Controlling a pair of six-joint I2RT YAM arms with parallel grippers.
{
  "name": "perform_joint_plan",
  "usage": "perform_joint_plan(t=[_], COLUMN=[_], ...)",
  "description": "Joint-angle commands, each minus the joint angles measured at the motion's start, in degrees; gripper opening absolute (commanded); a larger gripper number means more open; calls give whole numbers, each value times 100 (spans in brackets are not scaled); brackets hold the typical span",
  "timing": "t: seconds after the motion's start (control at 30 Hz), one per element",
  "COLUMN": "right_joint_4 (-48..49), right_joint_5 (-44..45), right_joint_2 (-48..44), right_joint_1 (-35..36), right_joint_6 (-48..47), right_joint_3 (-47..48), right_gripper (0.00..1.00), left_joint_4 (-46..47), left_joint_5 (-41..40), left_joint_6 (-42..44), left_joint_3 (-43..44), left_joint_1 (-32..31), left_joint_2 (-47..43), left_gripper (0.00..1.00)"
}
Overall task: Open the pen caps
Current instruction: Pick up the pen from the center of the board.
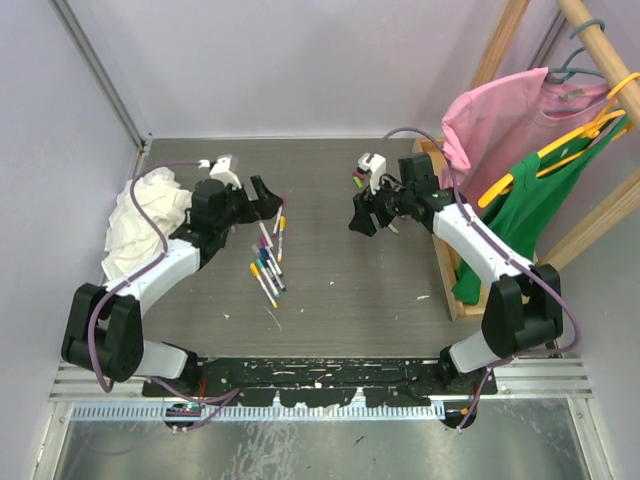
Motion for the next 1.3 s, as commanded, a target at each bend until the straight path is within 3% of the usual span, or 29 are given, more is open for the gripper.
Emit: perform_joint_plan(t=[0.0,0.13,0.33,0.5,0.6,0.9,1.0,1.27], right_joint_4=[444,717,653,377,329,399,405,395], right_joint_5=[-683,-1134,-1308,-1178,-986,-806,-816,-825], right_joint_2=[-788,-1268,-1365,-1045,-971,-891,-882,-882], right_joint_1=[15,8,-40,-38,-37,-114,-126,-186], right_joint_6=[34,-177,-301,-264,-229,-107,-89,-88], right_joint_3=[-442,-1028,-1123,-927,-864,-884,-883,-870], right_gripper=[71,72,75,75,74,74,74,74], left_joint_4=[46,-597,-1510,-1759,-1891,-2833,-3018,-3479], left_joint_5=[461,352,-1229,-1942,-2110,-3246,-3519,-3836], left_joint_6=[-410,-463,-93,-237,-395,-471,-316,157], left_joint_3=[-514,-627,-822,-819,-617,728,1169,2204], left_joint_1=[168,86,-772,-1220,-1382,-2035,-2070,-2051], left_joint_2=[-539,-930,-1217,-1003,-603,994,1519,2563], left_gripper=[98,100,95,77,67,57,49,47])
